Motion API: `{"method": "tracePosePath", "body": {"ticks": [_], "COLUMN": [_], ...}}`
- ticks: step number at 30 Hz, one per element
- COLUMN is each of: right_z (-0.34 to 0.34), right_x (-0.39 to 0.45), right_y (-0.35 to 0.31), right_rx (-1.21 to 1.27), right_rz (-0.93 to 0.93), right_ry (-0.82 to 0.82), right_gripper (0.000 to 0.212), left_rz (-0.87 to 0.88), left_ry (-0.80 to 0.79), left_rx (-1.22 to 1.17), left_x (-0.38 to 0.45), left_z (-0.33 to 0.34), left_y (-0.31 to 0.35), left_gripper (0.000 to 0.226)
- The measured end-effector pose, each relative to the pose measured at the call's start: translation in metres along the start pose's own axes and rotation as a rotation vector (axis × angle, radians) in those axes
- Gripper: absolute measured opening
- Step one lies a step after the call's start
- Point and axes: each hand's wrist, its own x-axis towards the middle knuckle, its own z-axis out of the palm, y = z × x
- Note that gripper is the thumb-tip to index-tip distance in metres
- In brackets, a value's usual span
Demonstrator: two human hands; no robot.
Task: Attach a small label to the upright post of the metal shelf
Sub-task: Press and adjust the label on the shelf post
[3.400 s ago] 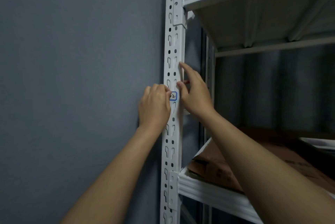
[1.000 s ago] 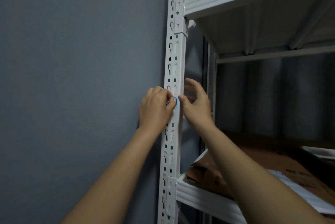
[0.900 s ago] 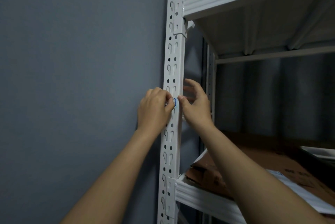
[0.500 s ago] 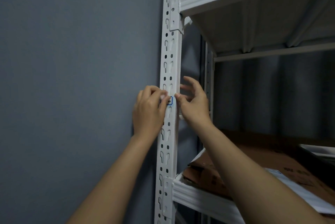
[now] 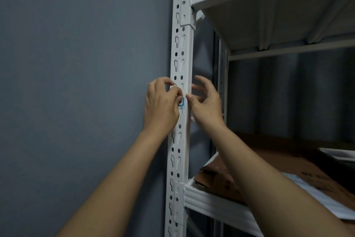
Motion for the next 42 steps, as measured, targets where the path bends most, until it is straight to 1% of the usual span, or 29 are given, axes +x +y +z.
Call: {"method": "tracePosePath", "body": {"ticks": [4,13,14,16,17,18,19,21,23,24,25,28,31,34,38,40,42], "right_z": [0.000,0.000,0.000,0.000,-0.001,-0.001,-0.002,-0.006,-0.008,-0.009,-0.009,-0.009,-0.008,-0.006,0.000,0.001,-0.002], "right_x": [0.000,0.002,0.002,0.003,0.004,0.004,0.005,0.008,0.016,0.020,0.024,0.031,0.036,0.037,0.038,0.040,0.041], "right_y": [0.000,0.001,0.002,0.003,0.003,0.002,0.000,-0.006,-0.012,-0.015,-0.017,-0.031,-0.043,-0.049,-0.051,-0.050,-0.049], "right_rx": [-0.013,0.006,0.007,0.009,-0.015,-0.078,-0.179,-0.408,-0.669,-0.786,-0.890,-1.124,-1.270,-1.340,-1.433,-1.409,-1.309], "right_rz": [0.002,-0.009,-0.007,0.005,-0.006,-0.052,-0.144,-0.447,-0.741,-0.836,-0.873,-0.778,-0.809,-0.844,-0.875,-0.885,-0.871], "right_ry": [-0.003,-0.011,-0.012,-0.015,-0.012,-0.001,0.016,0.039,0.006,-0.024,-0.079,-0.318,-0.457,-0.522,-0.579,-0.582,-0.547], "right_gripper": [0.051,0.050,0.051,0.051,0.051,0.049,0.045,0.030,0.015,0.012,0.011,0.019,0.025,0.026,0.024,0.021,0.015], "left_rz": [-0.086,-0.205,-0.247,-0.344,-0.363,-0.350,-0.323,-0.309,-0.334,-0.349,-0.370,-0.420,-0.424,-0.421,-0.418,-0.416,-0.419], "left_ry": [-0.030,-0.007,0.018,0.129,0.173,0.176,0.144,0.058,0.006,-0.010,-0.018,-0.046,-0.078,-0.077,-0.059,-0.058,-0.059], "left_rx": [-0.012,-0.120,-0.160,-0.259,-0.292,-0.311,-0.333,-0.411,-0.472,-0.485,-0.495,-0.519,-0.530,-0.546,-0.570,-0.579,-0.581], "left_x": [-0.001,-0.007,-0.007,-0.005,-0.005,-0.004,-0.005,-0.010,-0.016,-0.018,-0.021,-0.025,-0.028,-0.029,-0.030,-0.031,-0.031], "left_z": [-0.001,0.002,0.002,0.002,0.001,0.000,0.000,0.000,0.001,0.002,0.002,0.005,0.006,0.006,0.005,0.004,0.003], "left_y": [0.003,0.002,0.001,-0.001,-0.004,-0.007,-0.010,-0.015,-0.019,-0.020,-0.021,-0.021,-0.017,-0.017,-0.018,-0.018,-0.019], "left_gripper": [0.003,0.003,0.004,0.006,0.007,0.009,0.013,0.024,0.032,0.033,0.034,0.033,0.030,0.027,0.028,0.028,0.029]}}
